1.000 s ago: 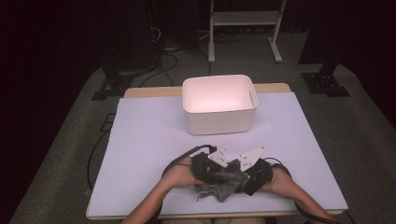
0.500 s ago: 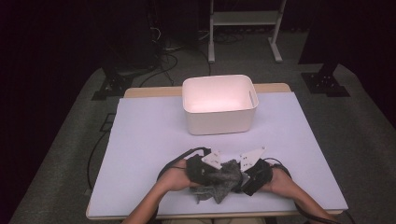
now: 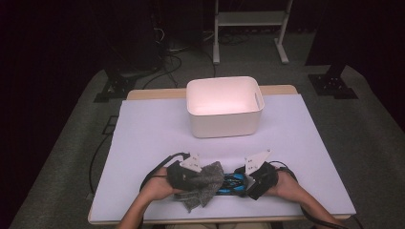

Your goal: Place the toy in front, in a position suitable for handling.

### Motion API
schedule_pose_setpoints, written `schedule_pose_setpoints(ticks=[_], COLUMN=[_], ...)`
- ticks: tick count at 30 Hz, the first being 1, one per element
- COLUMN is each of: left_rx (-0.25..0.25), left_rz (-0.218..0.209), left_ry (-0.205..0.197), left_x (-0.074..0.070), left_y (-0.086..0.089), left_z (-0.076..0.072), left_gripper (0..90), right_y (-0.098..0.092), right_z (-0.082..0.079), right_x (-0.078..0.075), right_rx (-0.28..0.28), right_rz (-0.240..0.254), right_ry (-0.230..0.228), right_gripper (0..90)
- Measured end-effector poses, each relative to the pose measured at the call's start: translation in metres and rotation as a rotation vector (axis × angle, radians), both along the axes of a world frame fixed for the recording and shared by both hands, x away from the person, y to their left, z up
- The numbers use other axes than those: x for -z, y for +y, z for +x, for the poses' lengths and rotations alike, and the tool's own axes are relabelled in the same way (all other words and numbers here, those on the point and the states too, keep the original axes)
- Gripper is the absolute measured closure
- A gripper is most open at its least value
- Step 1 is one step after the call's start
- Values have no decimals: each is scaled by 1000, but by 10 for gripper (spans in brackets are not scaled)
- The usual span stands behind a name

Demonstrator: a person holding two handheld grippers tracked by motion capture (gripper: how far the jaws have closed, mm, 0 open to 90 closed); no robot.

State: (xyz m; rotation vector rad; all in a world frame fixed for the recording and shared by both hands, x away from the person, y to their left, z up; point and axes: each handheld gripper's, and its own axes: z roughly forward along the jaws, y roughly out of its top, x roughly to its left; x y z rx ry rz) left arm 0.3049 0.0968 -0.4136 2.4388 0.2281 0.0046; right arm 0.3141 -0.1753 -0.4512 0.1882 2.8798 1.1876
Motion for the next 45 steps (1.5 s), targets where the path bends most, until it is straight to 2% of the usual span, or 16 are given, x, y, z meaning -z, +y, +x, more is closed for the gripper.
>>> schedule_pose_setpoints(ticks=[1,2,3,6,9,13,16,20,26,29,30,34,37,40,43,45], left_rx=[25,25,45,91,111,155,153,124,66,13,13,-33,-45,-34,-2,29], left_rz=[-1,-1,-2,21,16,52,51,35,43,56,56,63,63,49,45,37], left_ry=[-6,-6,-11,-24,-19,-32,-25,-7,-6,-4,-4,0,5,19,19,13], left_x=[-3,-3,-5,-10,-13,-13,-13,-11,-9,-5,-5,-2,-1,0,-2,-6], left_y=[-11,-11,-20,-46,-57,-78,-77,-64,-32,-8,-8,14,17,14,1,-17], left_z=[1,1,3,10,12,14,15,16,15,15,15,15,15,15,14,16], left_gripper=[774,774,774,774,774,774,774,773,771,771,772,771,771,771,771,772], right_y=[1,1,2,3,2,3,1,2,3,2,2,2,3,3,3,3], right_z=[0,0,0,0,0,0,0,0,0,-1,-1,-1,-1,-1,-1,-1], right_x=[0,0,0,0,0,0,0,0,1,1,1,1,1,1,1,1], right_rx=[-4,-4,-1,-3,0,-2,-1,-2,-14,-5,-5,-2,1,1,0,0], right_rz=[-3,-3,-2,-8,-3,-5,-6,-7,-16,-15,-15,-17,-18,-20,-19,-18], right_ry=[-3,-3,1,1,2,7,5,1,-25,-14,-14,-15,-13,-14,-14,-11], right_gripper=[219,219,220,218,218,219,219,218,217,217,217,215,215,215,215,215])
